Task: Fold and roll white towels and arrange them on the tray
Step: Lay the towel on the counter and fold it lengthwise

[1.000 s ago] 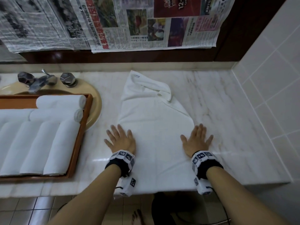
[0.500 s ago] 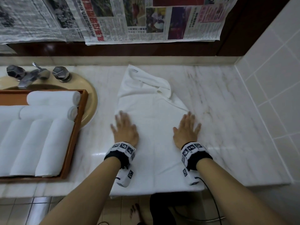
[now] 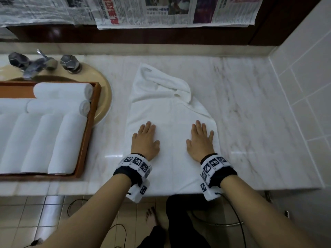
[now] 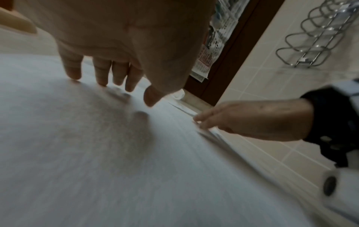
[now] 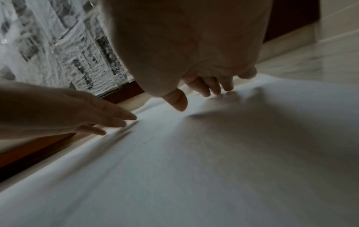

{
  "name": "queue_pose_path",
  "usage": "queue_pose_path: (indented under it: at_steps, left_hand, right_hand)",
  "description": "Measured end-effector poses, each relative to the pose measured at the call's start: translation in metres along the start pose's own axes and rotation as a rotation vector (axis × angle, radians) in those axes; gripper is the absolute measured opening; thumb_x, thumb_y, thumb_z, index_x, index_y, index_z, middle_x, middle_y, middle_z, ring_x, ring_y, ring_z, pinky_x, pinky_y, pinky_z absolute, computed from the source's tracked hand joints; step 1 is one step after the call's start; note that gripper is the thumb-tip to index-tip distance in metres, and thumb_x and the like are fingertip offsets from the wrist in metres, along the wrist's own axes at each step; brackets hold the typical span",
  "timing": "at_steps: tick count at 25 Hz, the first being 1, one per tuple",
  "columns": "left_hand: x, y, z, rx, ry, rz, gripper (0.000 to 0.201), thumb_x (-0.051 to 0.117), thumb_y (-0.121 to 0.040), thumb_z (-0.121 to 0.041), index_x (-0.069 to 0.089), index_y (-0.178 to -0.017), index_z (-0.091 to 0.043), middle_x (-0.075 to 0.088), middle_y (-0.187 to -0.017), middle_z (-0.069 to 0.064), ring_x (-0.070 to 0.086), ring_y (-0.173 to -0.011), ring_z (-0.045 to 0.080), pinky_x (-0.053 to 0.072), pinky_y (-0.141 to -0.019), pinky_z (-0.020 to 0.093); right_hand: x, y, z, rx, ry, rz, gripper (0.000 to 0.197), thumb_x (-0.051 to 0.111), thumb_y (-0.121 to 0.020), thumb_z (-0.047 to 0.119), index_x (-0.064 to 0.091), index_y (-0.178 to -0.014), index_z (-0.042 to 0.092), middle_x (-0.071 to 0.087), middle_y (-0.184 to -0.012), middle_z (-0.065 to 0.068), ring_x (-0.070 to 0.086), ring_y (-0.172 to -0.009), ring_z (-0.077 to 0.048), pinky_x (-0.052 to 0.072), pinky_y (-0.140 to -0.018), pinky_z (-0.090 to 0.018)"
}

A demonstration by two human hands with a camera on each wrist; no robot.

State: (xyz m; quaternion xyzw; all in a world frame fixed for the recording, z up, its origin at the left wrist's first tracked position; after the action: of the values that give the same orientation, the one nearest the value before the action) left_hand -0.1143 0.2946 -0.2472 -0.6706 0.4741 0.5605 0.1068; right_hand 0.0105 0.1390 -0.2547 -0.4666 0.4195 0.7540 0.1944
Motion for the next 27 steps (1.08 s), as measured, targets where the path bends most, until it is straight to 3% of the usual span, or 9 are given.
queue_pose_path:
  at_steps: [5, 7, 10, 11, 14, 16, 20, 23, 27]
  left_hand:
    - [0.007, -0.021, -0.043, 0.214, 0.154, 0.096, 0.055, 0.016, -0.105, -0.041, 0.009, -0.156, -0.020, -0.003, -0.162, -0.005, -0.007, -0.149, 0.015, -0.008, -0.118, 0.041]
    - [-0.003, -0.036, -0.009, 0.069, 0.172, 0.038, 0.056, 0.011, -0.104, -0.043, 0.006, -0.156, -0.024, -0.008, -0.162, -0.007, -0.011, -0.149, 0.013, -0.011, -0.118, 0.042]
    - [-0.029, -0.042, 0.053, -0.376, 0.236, -0.108, 0.064, 0.007, -0.102, -0.051, 0.001, -0.156, -0.018, -0.014, -0.162, 0.001, -0.016, -0.148, 0.018, -0.014, -0.118, 0.049]
    - [-0.034, -0.046, 0.045, -0.376, 0.248, -0.126, 0.066, 0.007, -0.101, -0.052, 0.001, -0.156, -0.015, -0.014, -0.162, 0.003, -0.016, -0.148, 0.019, -0.015, -0.117, 0.049]
    - [-0.030, -0.076, -0.039, 0.018, 0.349, -0.024, 0.059, 0.010, -0.104, -0.045, 0.003, -0.155, -0.016, -0.007, -0.163, -0.001, -0.010, -0.149, 0.015, -0.012, -0.118, 0.041]
    - [-0.026, -0.095, -0.061, 0.118, 0.323, 0.038, 0.056, 0.011, -0.105, -0.041, 0.006, -0.156, -0.018, -0.004, -0.163, -0.003, -0.008, -0.149, 0.015, -0.009, -0.119, 0.041]
    - [-0.025, -0.117, -0.035, 0.115, 0.084, 0.048, 0.058, 0.021, -0.105, -0.039, 0.000, -0.156, -0.020, -0.012, -0.162, -0.003, -0.012, -0.149, 0.017, -0.009, -0.118, 0.040]
    - [-0.028, -0.119, -0.033, 0.121, 0.014, 0.039, 0.066, 0.040, -0.100, -0.039, 0.009, -0.156, -0.022, -0.003, -0.163, -0.004, -0.003, -0.150, 0.018, 0.001, -0.121, 0.039]
    - [-0.071, -0.140, -0.046, 0.032, 0.151, -0.195, 0.050, 0.054, -0.093, -0.034, 0.047, -0.139, -0.016, 0.037, -0.151, 0.003, 0.033, -0.138, 0.023, 0.032, -0.110, 0.037]
  right_hand:
    - [-0.010, -0.023, 0.052, -0.312, -0.052, 0.000, 0.058, 0.036, -0.102, 0.022, 0.012, -0.154, 0.016, -0.002, -0.163, 0.002, -0.002, -0.149, -0.014, -0.001, -0.120, -0.045]
    - [-0.018, -0.043, 0.019, -0.181, -0.039, 0.017, 0.062, 0.035, -0.102, 0.031, 0.006, -0.155, 0.016, -0.005, -0.163, 0.002, -0.004, -0.149, -0.014, -0.002, -0.120, -0.048]
    - [-0.039, -0.053, -0.036, 0.196, -0.055, -0.020, 0.070, 0.032, -0.101, 0.042, 0.002, -0.154, 0.008, -0.005, -0.162, -0.010, -0.004, -0.149, -0.026, -0.003, -0.118, -0.053]
    - [-0.047, -0.051, -0.034, 0.252, -0.049, -0.079, 0.071, 0.035, -0.099, 0.044, 0.008, -0.153, 0.006, 0.000, -0.162, -0.013, -0.001, -0.148, -0.030, -0.001, -0.117, -0.053]
    - [-0.072, -0.059, 0.028, 0.025, -0.156, -0.326, 0.046, 0.047, -0.094, 0.028, 0.048, -0.134, 0.006, 0.043, -0.140, -0.014, 0.037, -0.131, -0.032, 0.030, -0.107, -0.042]
    - [-0.065, -0.069, 0.064, -0.243, -0.245, -0.256, 0.033, 0.046, -0.094, 0.015, 0.057, -0.125, 0.009, 0.053, -0.129, -0.007, 0.047, -0.122, -0.026, 0.039, -0.099, -0.034]
    - [-0.070, -0.101, 0.045, -0.312, -0.081, -0.136, 0.056, 0.047, -0.098, 0.023, 0.028, -0.150, 0.008, 0.023, -0.158, -0.006, 0.021, -0.145, -0.022, 0.018, -0.117, -0.032]
    - [-0.096, -0.136, 0.015, -0.216, -0.099, -0.161, 0.057, 0.050, -0.096, 0.027, 0.027, -0.145, 0.008, 0.024, -0.153, -0.010, 0.030, -0.138, -0.030, 0.031, -0.110, -0.040]
    - [-0.127, -0.147, 0.015, -0.101, -0.225, -0.355, 0.062, 0.053, -0.092, 0.017, 0.028, -0.148, 0.008, 0.023, -0.155, -0.009, 0.031, -0.135, -0.026, 0.042, -0.102, -0.040]
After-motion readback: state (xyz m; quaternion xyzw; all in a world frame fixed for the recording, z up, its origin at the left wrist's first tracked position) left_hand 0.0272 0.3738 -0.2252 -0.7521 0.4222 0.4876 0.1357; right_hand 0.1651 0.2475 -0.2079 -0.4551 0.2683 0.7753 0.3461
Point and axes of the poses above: each hand's wrist, its own y-axis away from the middle knuckle, its own x-axis out of the palm, z = x × y, the point moved 9 cm from there along -y, towards the middle knuckle
